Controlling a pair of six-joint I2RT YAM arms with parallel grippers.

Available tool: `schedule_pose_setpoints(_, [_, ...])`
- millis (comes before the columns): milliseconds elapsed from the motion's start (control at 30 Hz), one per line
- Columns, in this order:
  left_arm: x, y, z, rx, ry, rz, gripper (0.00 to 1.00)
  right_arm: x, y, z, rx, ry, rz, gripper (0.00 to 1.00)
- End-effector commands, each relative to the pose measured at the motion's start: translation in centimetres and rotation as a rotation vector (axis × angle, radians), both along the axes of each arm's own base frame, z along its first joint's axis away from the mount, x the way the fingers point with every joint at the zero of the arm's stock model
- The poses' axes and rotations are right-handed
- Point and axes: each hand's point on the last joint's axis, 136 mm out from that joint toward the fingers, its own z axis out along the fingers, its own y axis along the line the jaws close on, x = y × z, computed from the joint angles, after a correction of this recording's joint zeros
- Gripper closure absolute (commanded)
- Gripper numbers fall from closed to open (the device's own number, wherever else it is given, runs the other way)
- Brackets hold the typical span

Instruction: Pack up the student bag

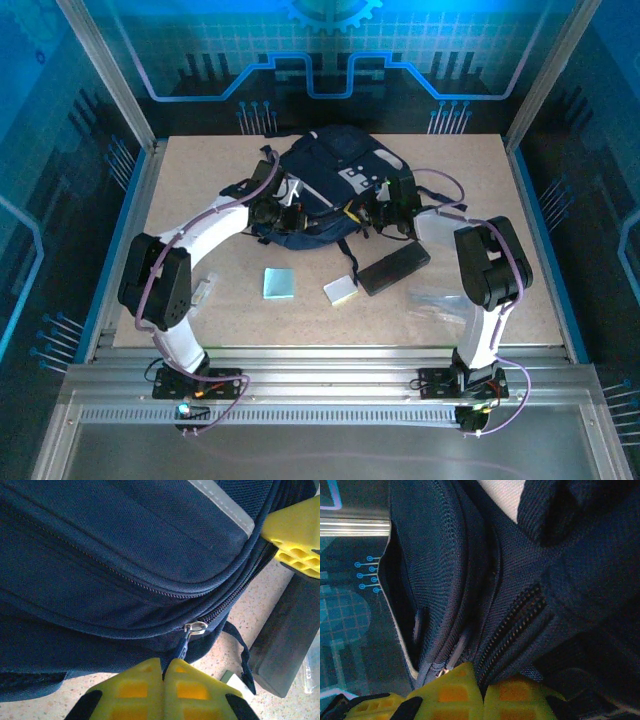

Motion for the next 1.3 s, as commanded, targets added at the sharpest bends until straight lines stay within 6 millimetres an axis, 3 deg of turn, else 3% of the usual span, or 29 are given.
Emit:
schedule_pose_setpoints(0, [-0.7,7.0,-1.6,0.206,0.078,0.182,1.00,3.4,-6.1,2.1,-0.116,-0.088,-0.167,1.00])
schedule_pose_setpoints(233, [-1.2,1.6,0.2,0.051,0.049,0.076,1.00,3.2,-5.5,4.0,-0.100,-0.111,-0.136,1.00])
schedule_pose_setpoints(367, [-0.9,-1.5,0.7,-0.002,0.007,0.029,1.00,1.5,-5.3,5.2,-0.084,-0.121,-0.118,0.73])
schedule_pose_setpoints(500, [0.2,-3.0,0.5,-0.067,-0.004,0.046,1.00,-1.0,-5.5,5.4,-0.082,-0.089,-0.107,0.41])
schedule_pose_setpoints(633, [0.4,-4.5,1.0,-0.121,-0.020,0.040,1.00,-2.9,-5.0,4.8,-0.076,-0.050,-0.107,0.31])
schedule_pose_setpoints(767, [0.1,-6.0,1.8,-0.149,-0.041,0.008,1.00,-3.7,-2.4,3.8,-0.031,-0.013,-0.083,0.31])
schedule_pose_setpoints(867, [-0.1,-6.2,2.2,-0.149,-0.053,0.001,1.00,-3.5,-0.5,2.3,-0.005,0.015,-0.096,0.32])
schedule_pose_setpoints(1000, [-0.3,-6.1,2.0,-0.141,-0.059,0.003,1.00,-2.2,2.0,0.4,0.050,0.017,-0.116,0.43])
schedule_pose_setpoints(1133, [-0.4,-5.6,1.7,-0.122,-0.066,0.009,1.00,-0.9,3.5,-1.9,0.055,0.060,-0.121,0.66])
schedule_pose_setpoints(1267, [-0.1,-4.6,1.3,-0.079,-0.091,0.024,1.00,-0.4,2.5,-2.8,0.040,0.054,-0.167,1.00])
